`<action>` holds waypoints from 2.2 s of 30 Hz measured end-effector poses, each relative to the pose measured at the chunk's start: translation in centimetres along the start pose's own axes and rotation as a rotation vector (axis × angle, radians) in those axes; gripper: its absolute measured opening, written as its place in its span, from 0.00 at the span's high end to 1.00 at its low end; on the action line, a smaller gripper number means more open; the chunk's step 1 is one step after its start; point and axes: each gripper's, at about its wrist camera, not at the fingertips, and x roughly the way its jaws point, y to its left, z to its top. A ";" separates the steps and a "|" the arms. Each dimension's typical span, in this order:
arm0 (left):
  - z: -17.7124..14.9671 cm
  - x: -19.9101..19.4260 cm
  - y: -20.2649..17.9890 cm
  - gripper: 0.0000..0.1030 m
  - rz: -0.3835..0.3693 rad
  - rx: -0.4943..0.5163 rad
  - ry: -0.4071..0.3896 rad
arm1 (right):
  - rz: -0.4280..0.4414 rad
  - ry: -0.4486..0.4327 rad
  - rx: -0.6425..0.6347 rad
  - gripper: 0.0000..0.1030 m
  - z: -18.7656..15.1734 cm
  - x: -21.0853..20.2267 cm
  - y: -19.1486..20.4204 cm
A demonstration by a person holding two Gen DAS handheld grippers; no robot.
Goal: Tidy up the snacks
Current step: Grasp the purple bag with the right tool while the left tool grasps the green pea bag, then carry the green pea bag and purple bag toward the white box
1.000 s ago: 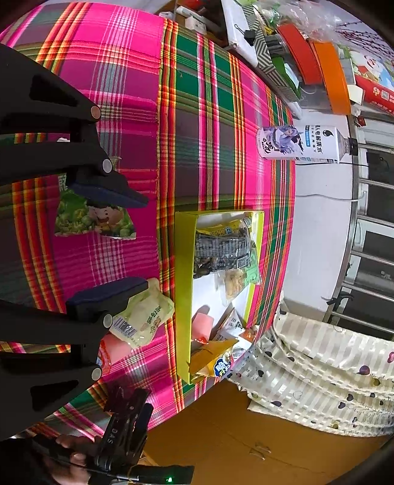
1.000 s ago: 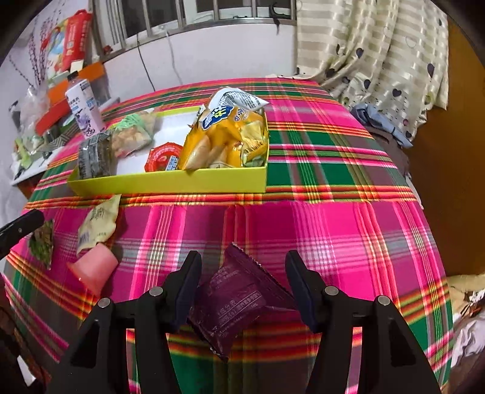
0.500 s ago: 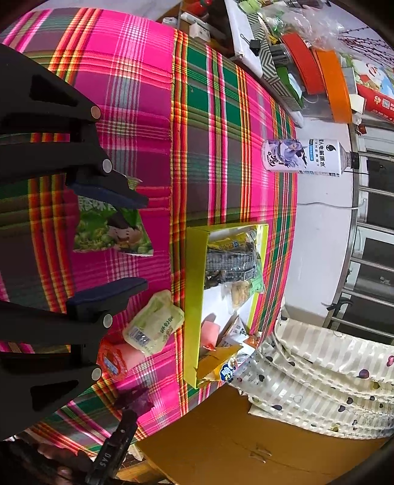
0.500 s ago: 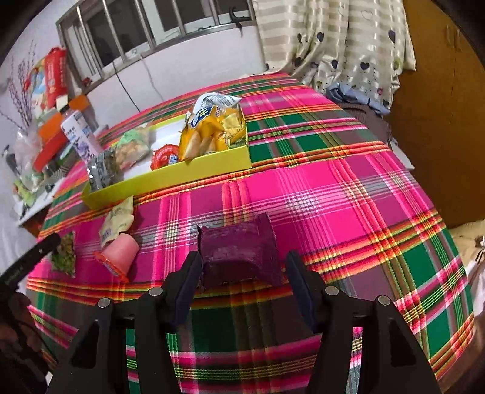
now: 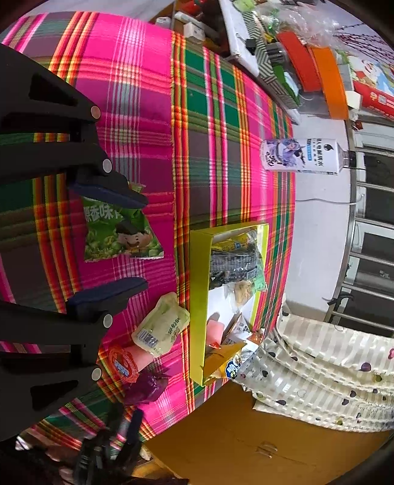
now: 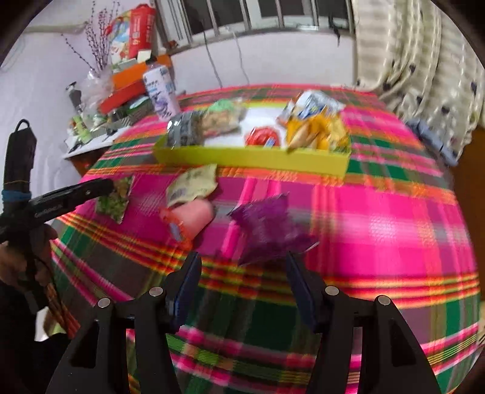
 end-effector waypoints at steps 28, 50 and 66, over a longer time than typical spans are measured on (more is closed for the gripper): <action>-0.7 3.3 2.2 0.43 -0.042 -0.033 0.116 | 0.015 0.082 0.006 0.49 1.9 3.8 -1.9; -1.2 2.9 -2.1 0.59 -0.018 0.043 0.069 | -0.018 0.042 0.008 0.69 1.6 3.3 -1.5; 0.2 1.8 -2.8 0.59 -0.051 0.028 0.019 | -0.027 0.000 0.014 0.69 2.3 2.4 -1.5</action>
